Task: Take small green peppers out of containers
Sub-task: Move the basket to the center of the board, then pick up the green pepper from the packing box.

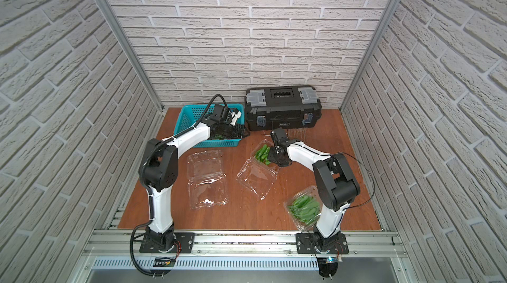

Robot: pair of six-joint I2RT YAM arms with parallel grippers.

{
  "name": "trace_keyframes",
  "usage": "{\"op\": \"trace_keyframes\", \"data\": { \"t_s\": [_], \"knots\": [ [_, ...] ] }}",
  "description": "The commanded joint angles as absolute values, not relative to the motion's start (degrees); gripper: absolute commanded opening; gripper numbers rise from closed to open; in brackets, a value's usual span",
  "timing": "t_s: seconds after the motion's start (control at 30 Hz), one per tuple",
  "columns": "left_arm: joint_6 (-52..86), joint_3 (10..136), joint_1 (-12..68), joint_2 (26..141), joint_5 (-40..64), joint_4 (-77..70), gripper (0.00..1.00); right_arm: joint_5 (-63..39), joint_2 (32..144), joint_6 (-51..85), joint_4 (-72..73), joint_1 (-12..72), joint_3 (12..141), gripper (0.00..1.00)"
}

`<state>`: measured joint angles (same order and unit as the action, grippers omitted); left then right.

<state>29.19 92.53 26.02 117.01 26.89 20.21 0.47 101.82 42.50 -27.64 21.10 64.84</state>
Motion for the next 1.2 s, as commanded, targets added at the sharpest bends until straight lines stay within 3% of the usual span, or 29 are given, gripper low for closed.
{"op": "trace_keyframes", "data": {
  "t_s": [0.0,0.4,0.8,0.87,1.17],
  "knots": [
    [31.60,93.00,26.21,118.41,30.45,16.50,0.72,2.67,101.33,40.70,-31.24,21.42,65.47,0.35],
    [34.54,91.48,28.73,118.07,32.33,11.71,0.73,-1.99,96.21,39.42,-32.94,22.41,65.65,0.35],
    [36.29,84.91,28.92,114.31,26.28,5.82,0.89,-6.04,102.04,44.11,-27.49,22.50,65.38,0.36],
    [36.38,84.50,28.92,114.21,26.11,5.77,0.98,-5.54,103.35,44.53,-27.35,22.50,66.21,0.36],
    [35.53,84.51,29.08,113.81,26.32,5.70,0.98,-3.52,106.49,49.05,-23.46,22.50,66.19,0.37]
  ]
}}
